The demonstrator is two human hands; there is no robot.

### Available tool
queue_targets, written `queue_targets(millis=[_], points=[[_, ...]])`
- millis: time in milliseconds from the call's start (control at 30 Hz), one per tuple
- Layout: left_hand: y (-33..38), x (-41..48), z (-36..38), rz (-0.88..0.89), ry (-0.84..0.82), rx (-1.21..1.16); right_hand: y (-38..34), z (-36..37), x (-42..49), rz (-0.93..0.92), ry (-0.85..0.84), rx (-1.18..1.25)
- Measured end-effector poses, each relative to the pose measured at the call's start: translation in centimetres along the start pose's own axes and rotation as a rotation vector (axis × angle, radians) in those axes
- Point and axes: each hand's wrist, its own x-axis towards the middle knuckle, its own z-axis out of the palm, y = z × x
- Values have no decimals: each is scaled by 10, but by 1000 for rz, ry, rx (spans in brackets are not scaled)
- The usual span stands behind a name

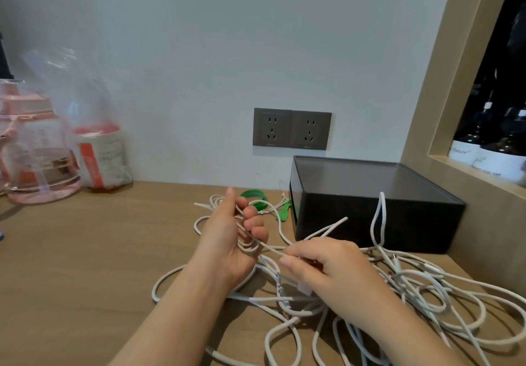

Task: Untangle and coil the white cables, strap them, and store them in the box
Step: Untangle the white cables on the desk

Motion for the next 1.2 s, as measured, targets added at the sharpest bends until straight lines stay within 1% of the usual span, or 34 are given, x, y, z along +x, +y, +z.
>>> queue_targets(millis=[67,133,200,233,333,433,500,533,600,633,733,800,867,933,1033,1100,1200], points=[[5,0,-2,-16,-16,-42,4,-5,-1,36,68,-16],[9,0,-5,-31,-43,-34,8,-10,-1,85,91,-3],[10,0,-7,-27,-70,32,11,-12,-2,138,101,66],[9,0,-7,-12,-78,101,11,-14,-2,166,115,134],[6,-3,-6,99,-111,469,7,-17,-5,247,132,452],[0,-9,-4,151,-246,844,7,-18,-5,304,143,654],[-4,-14,-4,185,-336,1114,6,-19,-4,296,146,725],[-7,-16,-4,235,-347,1268,5,-19,-4,285,155,754],[-13,-15,-5,355,-316,1508,5,-18,-4,272,202,757],[-16,-13,-6,387,-299,1558,4,-18,-4,272,235,743],[-21,-8,-7,446,-288,1594,6,-16,-2,295,305,816],[-21,-7,-8,431,-290,1582,7,-16,-1,308,319,812],[-19,-8,-10,391,-290,1590,8,-15,-1,318,288,724],[-19,-10,-10,366,-301,1662,9,-14,-2,316,223,609],[-22,-11,-9,379,-333,1763,10,-12,-2,290,170,517],[-24,-12,-8,401,-348,1765,9,-12,-2,275,179,576],[-26,-13,-7,436,-341,1735,7,-13,-1,278,218,758]])
